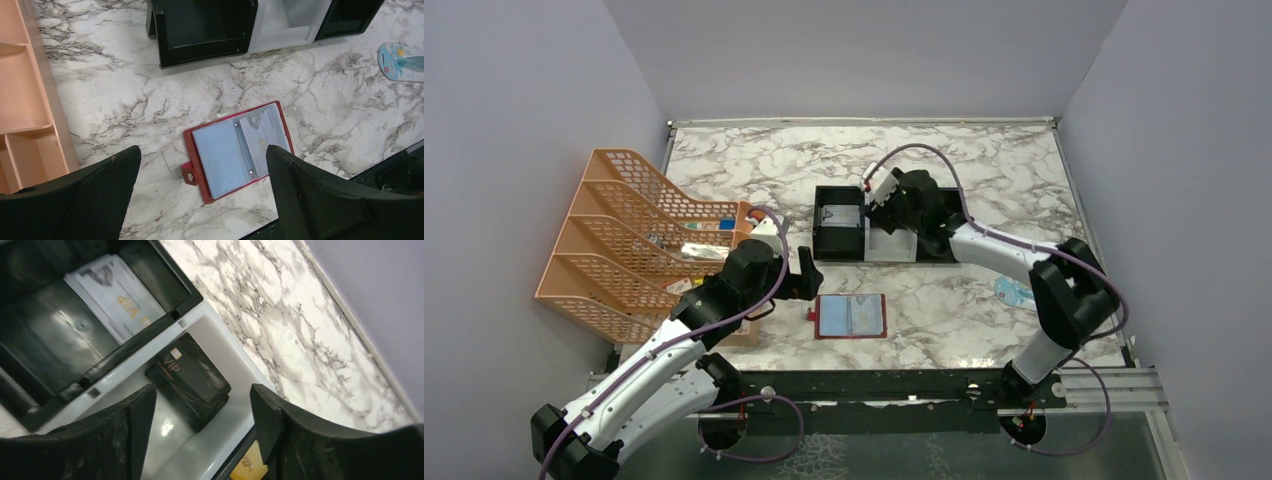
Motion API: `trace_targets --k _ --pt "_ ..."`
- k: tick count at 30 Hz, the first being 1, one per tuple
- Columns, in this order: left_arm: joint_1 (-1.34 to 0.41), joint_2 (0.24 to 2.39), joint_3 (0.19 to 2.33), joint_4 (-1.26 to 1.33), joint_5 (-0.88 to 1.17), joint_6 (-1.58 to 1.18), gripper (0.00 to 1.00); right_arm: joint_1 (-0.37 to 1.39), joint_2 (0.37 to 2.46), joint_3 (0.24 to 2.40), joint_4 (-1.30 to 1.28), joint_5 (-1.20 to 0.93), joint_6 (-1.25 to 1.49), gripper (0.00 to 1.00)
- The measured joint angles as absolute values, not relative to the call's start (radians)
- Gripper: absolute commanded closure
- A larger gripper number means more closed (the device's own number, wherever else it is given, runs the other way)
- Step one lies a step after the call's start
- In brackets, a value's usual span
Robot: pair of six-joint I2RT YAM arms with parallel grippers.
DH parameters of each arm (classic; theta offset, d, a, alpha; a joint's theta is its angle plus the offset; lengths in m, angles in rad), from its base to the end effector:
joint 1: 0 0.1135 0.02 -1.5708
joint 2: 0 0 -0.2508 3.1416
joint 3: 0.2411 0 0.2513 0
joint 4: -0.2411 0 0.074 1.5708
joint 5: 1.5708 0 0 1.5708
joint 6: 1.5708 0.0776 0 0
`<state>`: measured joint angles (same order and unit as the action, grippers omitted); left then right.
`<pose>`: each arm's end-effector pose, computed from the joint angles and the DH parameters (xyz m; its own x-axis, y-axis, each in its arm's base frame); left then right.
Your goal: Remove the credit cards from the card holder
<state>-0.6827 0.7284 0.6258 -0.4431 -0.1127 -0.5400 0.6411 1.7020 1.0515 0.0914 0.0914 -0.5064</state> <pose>0.1691 -0.1263 0.2367 -0.6293 -0.1467 -0.7632 0.2667 0.8816 -0.3894 0.3341 0.2405 0.1819 -0.1130 -0.6870 -0.7179 -0.6728 0.5845 -0.4535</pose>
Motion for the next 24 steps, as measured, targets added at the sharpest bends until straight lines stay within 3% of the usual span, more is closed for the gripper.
trace_targets --k 4,8,17,24 --pt "-0.683 0.733 0.62 -0.431 -0.084 -0.548 0.01 0.641 1.551 0.937 0.178 0.079 -0.278 0.2" --pt "-0.683 0.759 0.595 -0.399 -0.032 -0.566 0.01 0.64 1.409 0.825 0.204 0.011 0.024 0.36" --pt "-0.683 0.893 0.561 -0.276 0.141 -0.617 0.1 0.64 1.276 0.624 0.213 -0.284 0.639 0.42" --pt "-0.685 1.067 0.56 -0.242 0.231 -0.646 0.15 0.659 1.316 0.587 0.11 -0.376 0.787 0.53"
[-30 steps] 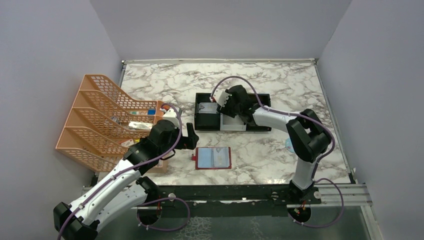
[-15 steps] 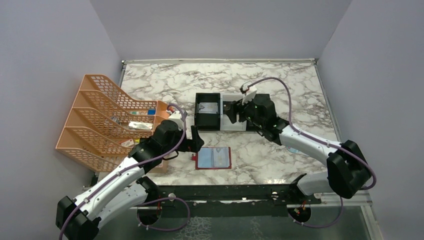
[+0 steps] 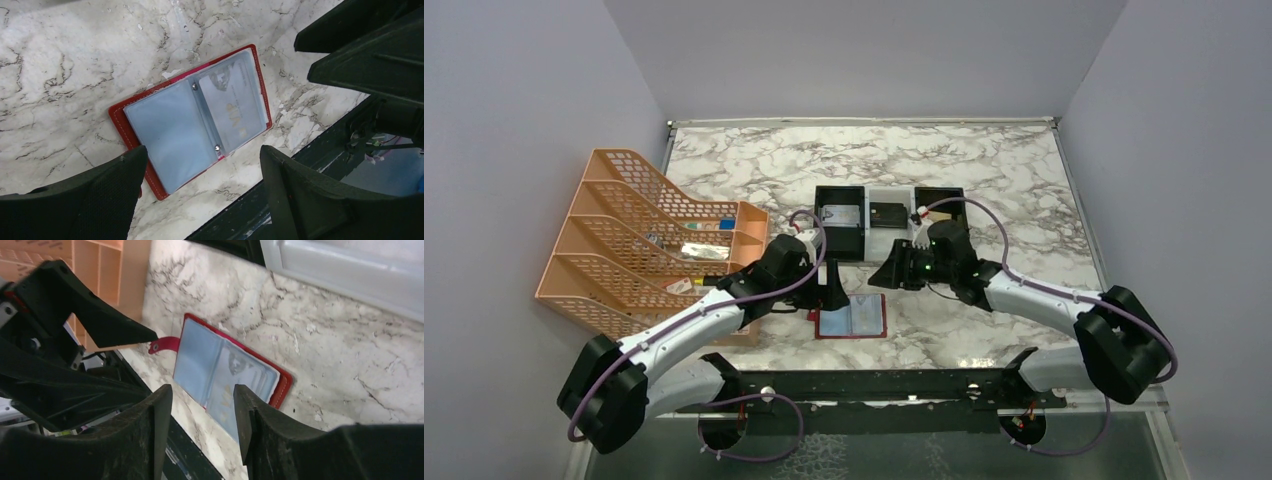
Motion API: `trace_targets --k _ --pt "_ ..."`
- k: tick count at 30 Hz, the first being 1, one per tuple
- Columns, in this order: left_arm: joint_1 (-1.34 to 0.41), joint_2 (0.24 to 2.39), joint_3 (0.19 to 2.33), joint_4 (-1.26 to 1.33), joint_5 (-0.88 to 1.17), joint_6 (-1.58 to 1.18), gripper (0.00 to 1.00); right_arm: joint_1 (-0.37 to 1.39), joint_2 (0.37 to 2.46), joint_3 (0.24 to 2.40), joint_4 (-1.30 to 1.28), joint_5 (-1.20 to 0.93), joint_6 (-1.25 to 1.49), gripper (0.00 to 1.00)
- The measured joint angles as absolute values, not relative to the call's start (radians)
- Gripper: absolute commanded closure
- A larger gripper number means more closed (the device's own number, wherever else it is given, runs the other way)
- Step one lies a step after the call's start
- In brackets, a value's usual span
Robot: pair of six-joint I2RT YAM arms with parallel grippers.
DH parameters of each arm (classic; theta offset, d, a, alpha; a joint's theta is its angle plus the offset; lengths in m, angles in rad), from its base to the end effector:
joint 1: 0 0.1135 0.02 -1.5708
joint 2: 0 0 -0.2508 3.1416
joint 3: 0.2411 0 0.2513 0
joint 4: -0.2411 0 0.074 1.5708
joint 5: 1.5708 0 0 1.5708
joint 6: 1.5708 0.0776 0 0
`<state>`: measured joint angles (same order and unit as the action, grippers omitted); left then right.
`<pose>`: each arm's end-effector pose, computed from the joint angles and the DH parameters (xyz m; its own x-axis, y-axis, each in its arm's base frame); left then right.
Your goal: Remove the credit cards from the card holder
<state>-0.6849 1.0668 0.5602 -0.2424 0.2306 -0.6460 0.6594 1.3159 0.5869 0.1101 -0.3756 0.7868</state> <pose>0.1831 -0.1725 0.1653 -0.8699 -0.0462 -0.4911 0.2778 0.7768 -0.5652 0.2179 0.2050 0.1536 -0.8946 0.1401 -0.4244 -0.2445 0.6416 0.7270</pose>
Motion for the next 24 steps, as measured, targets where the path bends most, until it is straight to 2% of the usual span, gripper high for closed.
trace_targets --k 7,14,20,24 --pt "-0.69 1.111 0.56 -0.244 0.228 -0.657 0.21 0.691 1.365 0.561 0.063 -0.411 0.807 0.61" --pt "-0.696 1.166 0.56 -0.267 0.199 -0.661 0.25 0.714 1.432 0.559 0.052 -0.445 0.807 0.63" --pt "-0.696 1.194 0.56 -0.279 0.16 -0.66 0.36 0.719 1.49 0.559 0.052 -0.455 0.807 0.63" --pt "-0.703 1.227 0.56 -0.285 0.154 -0.656 0.5 0.719 1.517 0.559 0.067 -0.461 0.809 0.63"
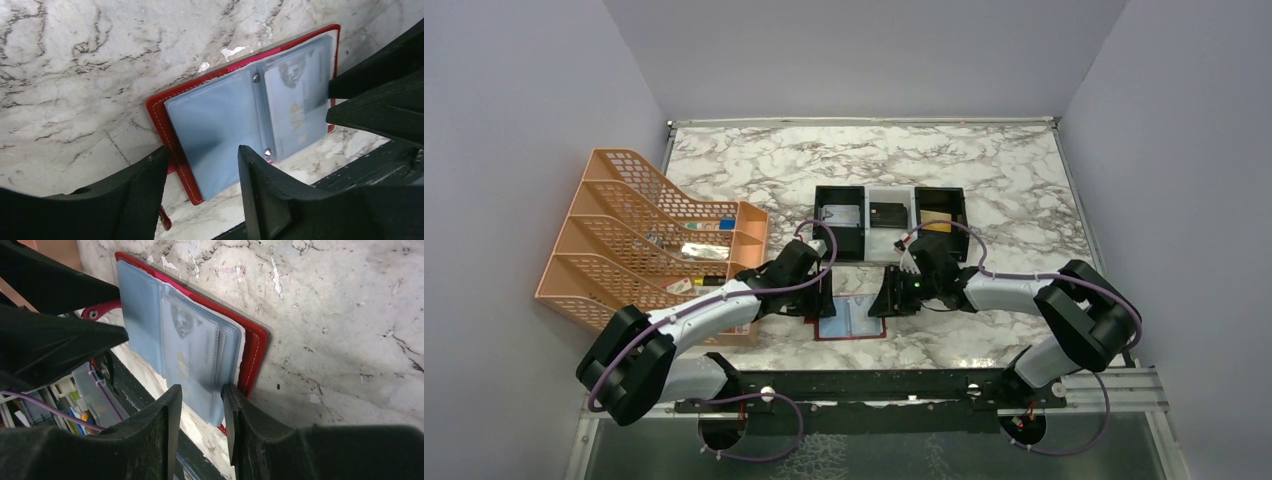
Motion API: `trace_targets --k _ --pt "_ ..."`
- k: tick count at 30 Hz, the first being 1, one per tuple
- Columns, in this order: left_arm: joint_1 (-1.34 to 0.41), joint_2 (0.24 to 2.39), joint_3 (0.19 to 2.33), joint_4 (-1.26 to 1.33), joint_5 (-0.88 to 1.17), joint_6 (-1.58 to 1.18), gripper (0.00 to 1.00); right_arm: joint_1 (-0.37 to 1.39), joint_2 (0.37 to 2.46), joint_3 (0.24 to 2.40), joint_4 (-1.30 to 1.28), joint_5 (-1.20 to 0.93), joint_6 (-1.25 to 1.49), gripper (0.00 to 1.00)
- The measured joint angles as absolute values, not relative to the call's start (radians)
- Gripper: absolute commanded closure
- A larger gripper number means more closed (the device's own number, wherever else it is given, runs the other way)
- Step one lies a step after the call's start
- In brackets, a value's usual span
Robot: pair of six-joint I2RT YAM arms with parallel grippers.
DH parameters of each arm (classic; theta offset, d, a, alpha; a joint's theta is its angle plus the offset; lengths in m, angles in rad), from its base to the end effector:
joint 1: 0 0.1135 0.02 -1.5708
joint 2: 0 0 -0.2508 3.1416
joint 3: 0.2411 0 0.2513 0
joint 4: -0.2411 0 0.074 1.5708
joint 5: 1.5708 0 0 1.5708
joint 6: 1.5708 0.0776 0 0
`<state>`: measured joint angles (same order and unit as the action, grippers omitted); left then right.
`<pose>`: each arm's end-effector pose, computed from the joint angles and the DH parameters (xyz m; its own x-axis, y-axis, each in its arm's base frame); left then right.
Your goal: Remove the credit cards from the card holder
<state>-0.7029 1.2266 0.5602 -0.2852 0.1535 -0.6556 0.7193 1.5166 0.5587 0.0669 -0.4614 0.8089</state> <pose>0.1844 -0.1718 0.1232 -0.9232 -0.0074 -0.3842 0.1813 0.8731 -0.4525 0.1924 0.2145 0.0872 -0.9830 0.0003 -0.1834 -0.1293 0.7084 0.6938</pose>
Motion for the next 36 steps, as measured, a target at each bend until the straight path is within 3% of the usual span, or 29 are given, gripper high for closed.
trace_targets --k 7,25,36 --pt "-0.707 1.246 0.56 -0.312 0.123 -0.637 0.66 0.719 1.521 0.565 0.062 -0.454 0.81 0.64" --pt "-0.716 1.27 0.559 -0.294 0.124 -0.638 0.69 0.719 1.476 0.637 -0.062 -0.389 0.75 0.62" --pt "-0.719 1.271 0.559 -0.291 0.123 -0.639 0.72 0.72 1.533 0.637 -0.041 -0.411 0.751 0.71"
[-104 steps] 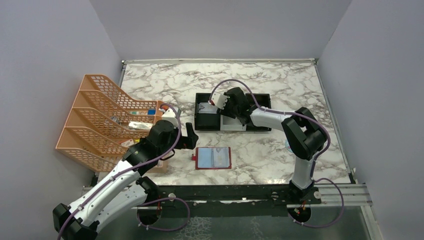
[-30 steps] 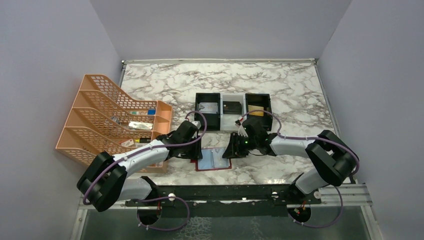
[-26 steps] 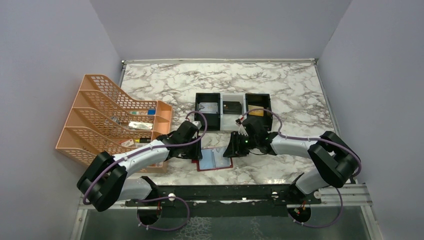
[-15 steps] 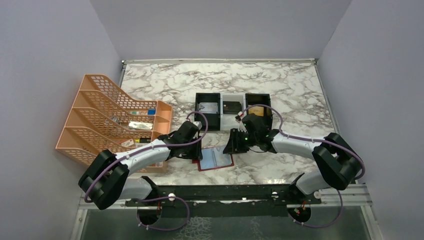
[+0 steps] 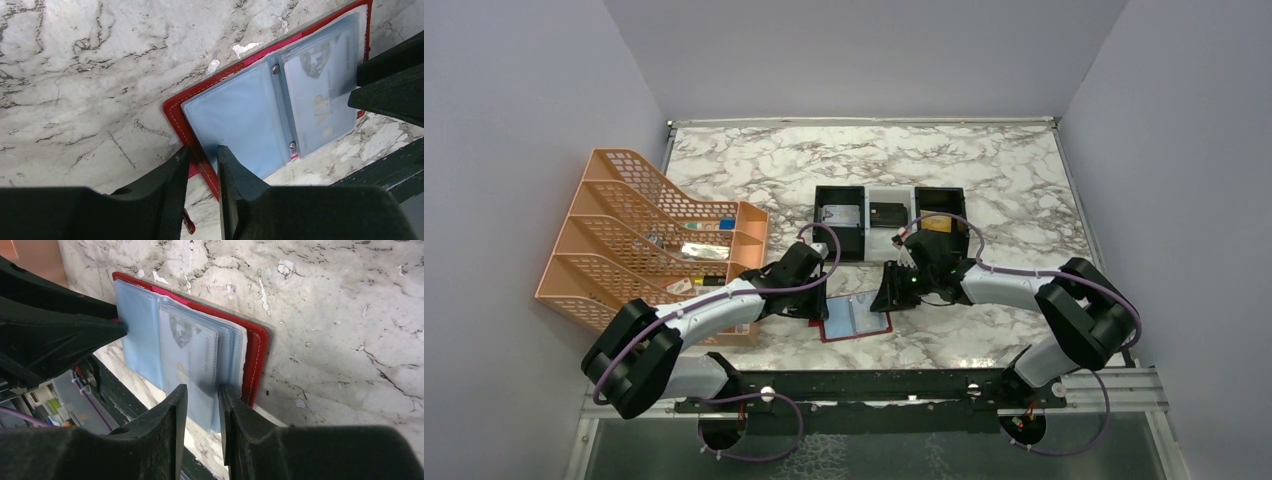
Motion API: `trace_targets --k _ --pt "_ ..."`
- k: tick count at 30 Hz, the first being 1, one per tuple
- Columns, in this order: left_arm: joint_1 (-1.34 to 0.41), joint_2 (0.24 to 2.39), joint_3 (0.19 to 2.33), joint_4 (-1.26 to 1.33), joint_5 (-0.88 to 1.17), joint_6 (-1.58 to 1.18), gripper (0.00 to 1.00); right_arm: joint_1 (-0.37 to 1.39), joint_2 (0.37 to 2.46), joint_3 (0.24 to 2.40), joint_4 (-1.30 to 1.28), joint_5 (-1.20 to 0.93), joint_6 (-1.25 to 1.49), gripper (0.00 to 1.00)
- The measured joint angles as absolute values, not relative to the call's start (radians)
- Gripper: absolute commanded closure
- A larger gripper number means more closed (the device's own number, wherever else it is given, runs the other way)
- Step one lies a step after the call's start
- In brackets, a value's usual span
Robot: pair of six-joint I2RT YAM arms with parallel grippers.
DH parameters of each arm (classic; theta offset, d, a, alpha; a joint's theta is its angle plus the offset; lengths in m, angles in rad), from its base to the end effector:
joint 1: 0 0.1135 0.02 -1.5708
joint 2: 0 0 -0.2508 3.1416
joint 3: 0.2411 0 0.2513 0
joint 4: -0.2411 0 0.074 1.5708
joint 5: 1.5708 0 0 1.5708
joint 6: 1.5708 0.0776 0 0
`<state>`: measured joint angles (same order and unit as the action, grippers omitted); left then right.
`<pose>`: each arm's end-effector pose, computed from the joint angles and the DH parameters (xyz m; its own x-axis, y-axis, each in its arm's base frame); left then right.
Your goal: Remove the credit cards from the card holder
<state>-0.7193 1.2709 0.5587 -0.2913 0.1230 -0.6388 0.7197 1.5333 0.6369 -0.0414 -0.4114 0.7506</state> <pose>0.1825 -0.1725 0.1117 -0.9288 0.0269 -0.3697 0.1865 0.8958 -0.4035 0.2019 0.2182 0.0940 -0.9768 -0.0249 -0.2127 -0.1583 0.7525 0.6393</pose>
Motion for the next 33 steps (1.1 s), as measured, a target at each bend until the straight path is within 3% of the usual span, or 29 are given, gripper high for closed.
trace_targets --k 33 --pt "-0.729 1.282 0.559 -0.268 0.124 -0.644 0.75 0.78 1.486 0.713 -0.131 -0.39 0.711 0.79"
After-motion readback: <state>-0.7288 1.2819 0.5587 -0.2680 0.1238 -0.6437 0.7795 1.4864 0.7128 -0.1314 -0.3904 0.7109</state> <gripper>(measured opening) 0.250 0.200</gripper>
